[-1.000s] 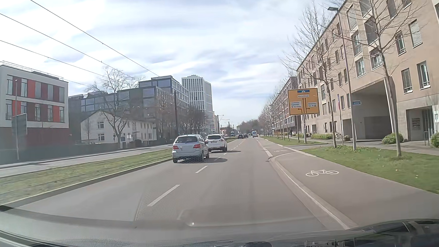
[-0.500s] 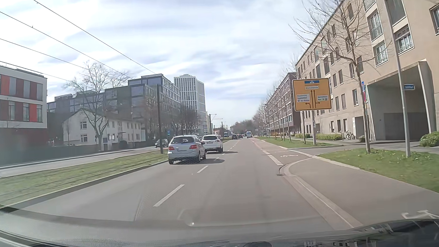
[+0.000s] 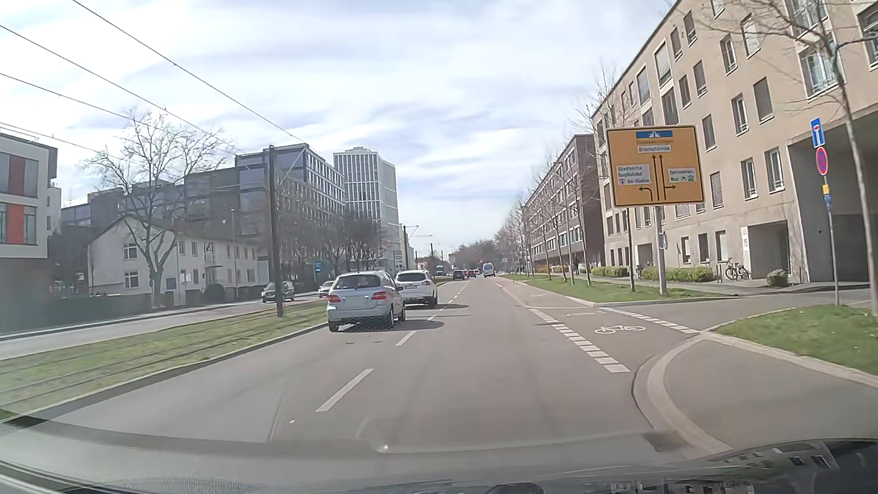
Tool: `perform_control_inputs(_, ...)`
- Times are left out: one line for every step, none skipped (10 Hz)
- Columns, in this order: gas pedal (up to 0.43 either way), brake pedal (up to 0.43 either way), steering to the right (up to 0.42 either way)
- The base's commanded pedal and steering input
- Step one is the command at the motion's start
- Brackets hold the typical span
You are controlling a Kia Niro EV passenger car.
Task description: Follow the waypoints while adhering to traffic rules and regulations
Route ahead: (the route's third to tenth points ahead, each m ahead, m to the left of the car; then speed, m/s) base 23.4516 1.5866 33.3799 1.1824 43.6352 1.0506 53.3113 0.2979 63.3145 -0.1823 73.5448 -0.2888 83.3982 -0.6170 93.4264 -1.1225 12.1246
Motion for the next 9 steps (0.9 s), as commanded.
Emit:
perform_control_inputs(0.067,0.000,0.012)
perform_control_inputs(0.067,0.000,0.012)
perform_control_inputs(0.047,0.000,0.012)
perform_control_inputs(0.047,0.000,0.012)
perform_control_inputs(0.047,0.000,0.011)
perform_control_inputs(0.047,0.000,0.009)
perform_control_inputs(0.059,0.000,0.006)
perform_control_inputs(0.059,0.000,0.006)
perform_control_inputs(0.059,0.000,0.005)
